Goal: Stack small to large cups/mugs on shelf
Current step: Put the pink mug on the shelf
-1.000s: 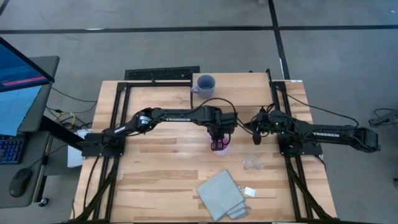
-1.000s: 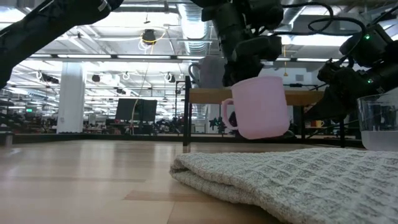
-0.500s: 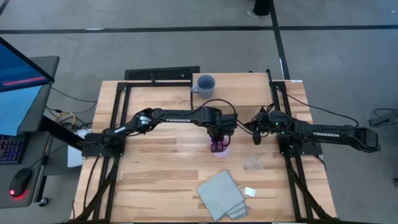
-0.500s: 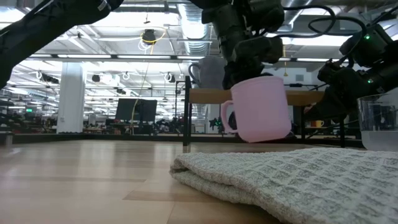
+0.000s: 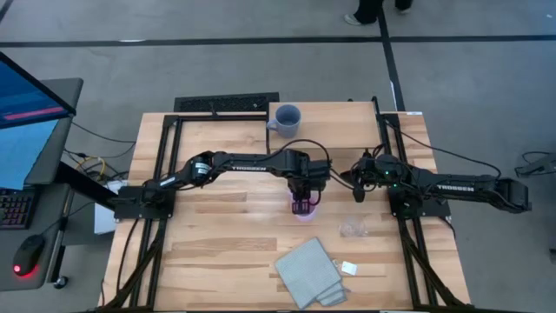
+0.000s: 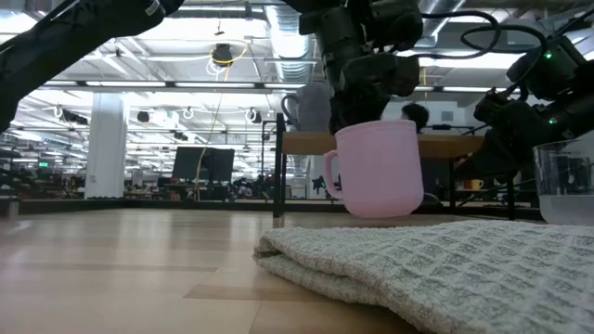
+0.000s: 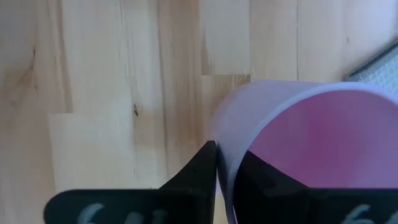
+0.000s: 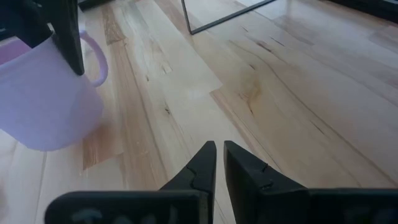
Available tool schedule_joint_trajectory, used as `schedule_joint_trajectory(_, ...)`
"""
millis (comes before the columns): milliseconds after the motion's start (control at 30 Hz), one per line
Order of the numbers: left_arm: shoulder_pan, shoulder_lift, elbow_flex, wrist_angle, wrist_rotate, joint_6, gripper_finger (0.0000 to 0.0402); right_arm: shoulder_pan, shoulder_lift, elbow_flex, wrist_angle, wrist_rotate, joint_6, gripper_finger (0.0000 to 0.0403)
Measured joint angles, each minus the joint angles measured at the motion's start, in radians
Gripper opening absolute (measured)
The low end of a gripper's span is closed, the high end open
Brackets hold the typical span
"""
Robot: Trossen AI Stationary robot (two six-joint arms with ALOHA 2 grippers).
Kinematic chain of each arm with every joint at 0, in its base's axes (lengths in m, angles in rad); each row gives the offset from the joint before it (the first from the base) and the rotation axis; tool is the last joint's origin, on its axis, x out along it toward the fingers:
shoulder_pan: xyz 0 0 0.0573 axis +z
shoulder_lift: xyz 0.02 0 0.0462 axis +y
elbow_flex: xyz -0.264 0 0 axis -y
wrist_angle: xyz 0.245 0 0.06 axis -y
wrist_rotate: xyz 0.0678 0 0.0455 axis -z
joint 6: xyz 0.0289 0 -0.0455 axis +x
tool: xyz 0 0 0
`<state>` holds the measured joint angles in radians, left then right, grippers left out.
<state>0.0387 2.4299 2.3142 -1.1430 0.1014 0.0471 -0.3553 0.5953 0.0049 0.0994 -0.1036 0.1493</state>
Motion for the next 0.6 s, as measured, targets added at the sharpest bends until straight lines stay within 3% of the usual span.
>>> schedule_joint_trajectory(600,-0.025,0.053,0.023,-0.006,0.022,-0.026,0.0004,0.0,0.0,0.0,-0.018,0.0,0.0,0.0056)
